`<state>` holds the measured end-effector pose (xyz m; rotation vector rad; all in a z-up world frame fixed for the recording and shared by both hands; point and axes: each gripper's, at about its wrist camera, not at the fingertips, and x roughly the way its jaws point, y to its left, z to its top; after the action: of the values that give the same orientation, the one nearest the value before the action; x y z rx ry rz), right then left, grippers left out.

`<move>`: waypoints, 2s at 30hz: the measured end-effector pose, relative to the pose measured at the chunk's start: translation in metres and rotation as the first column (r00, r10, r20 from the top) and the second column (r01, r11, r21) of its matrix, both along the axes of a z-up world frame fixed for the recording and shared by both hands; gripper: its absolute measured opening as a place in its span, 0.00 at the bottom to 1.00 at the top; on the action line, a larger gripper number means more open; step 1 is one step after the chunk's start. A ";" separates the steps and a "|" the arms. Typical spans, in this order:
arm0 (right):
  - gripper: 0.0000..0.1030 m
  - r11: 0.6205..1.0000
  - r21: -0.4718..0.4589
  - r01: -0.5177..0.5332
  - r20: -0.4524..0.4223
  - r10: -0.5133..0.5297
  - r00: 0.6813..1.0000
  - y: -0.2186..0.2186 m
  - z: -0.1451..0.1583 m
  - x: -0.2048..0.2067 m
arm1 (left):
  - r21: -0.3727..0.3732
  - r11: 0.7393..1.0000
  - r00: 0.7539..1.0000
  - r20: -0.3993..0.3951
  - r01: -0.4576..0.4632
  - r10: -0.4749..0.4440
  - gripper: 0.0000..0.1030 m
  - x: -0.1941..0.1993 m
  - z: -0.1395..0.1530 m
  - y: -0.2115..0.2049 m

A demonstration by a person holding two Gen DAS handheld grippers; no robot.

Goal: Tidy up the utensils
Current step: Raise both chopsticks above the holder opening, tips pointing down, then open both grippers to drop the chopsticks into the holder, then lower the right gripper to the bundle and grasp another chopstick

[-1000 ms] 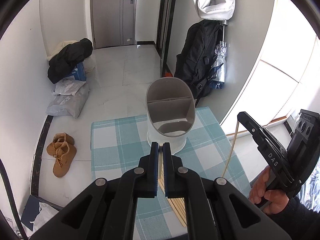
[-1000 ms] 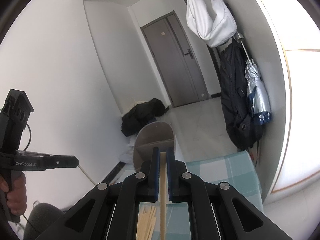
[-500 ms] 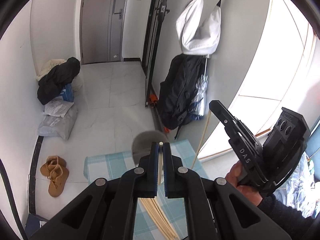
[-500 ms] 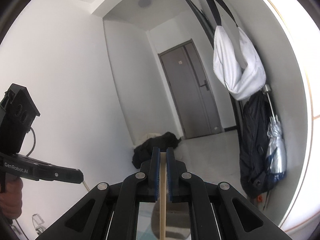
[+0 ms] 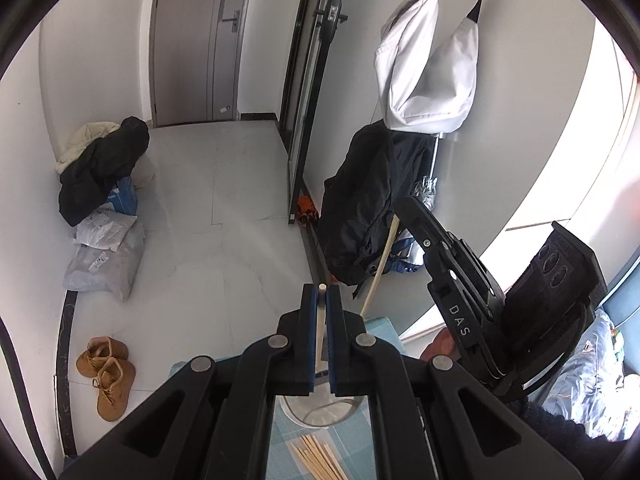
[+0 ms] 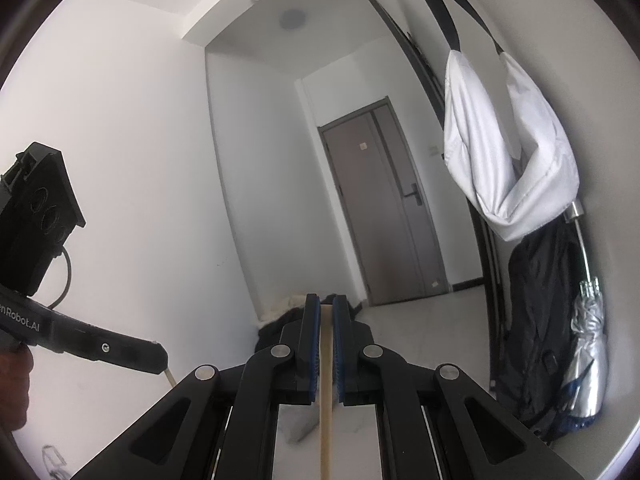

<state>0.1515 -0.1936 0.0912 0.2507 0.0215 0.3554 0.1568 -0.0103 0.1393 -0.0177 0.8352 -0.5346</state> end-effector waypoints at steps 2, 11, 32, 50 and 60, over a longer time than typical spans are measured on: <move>0.05 1.000 -0.006 -0.010 0.003 0.010 1.000 0.001 -0.007 0.010 | 0.012 1.000 1.000 -0.015 0.011 -0.011 0.00 0.007 -0.009 -0.002; 0.06 0.991 -0.114 -0.067 -0.002 0.067 0.998 0.013 -0.039 0.022 | -0.035 0.999 0.996 -0.074 0.040 -0.042 0.00 0.034 -0.033 0.003; 0.54 0.993 -0.061 -0.104 -0.156 0.094 0.983 -0.011 -0.033 -0.067 | 0.010 0.976 0.974 0.071 -0.218 0.217 0.68 -0.018 -0.028 0.036; 0.91 0.996 -0.086 0.012 -0.250 -0.033 0.968 0.003 -0.038 -0.149 | -0.026 0.931 0.904 0.231 -0.363 0.359 0.92 -0.110 -0.053 0.042; 0.92 0.982 -0.184 0.048 -0.430 -0.125 0.894 0.018 -0.082 -0.156 | -0.040 0.911 0.894 0.180 -0.411 0.412 0.92 -0.128 -0.108 0.048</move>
<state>-0.0048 -0.1760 0.0090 0.1584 0.4864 0.1993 0.0286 0.0381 0.0309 -0.1422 0.6243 -0.1316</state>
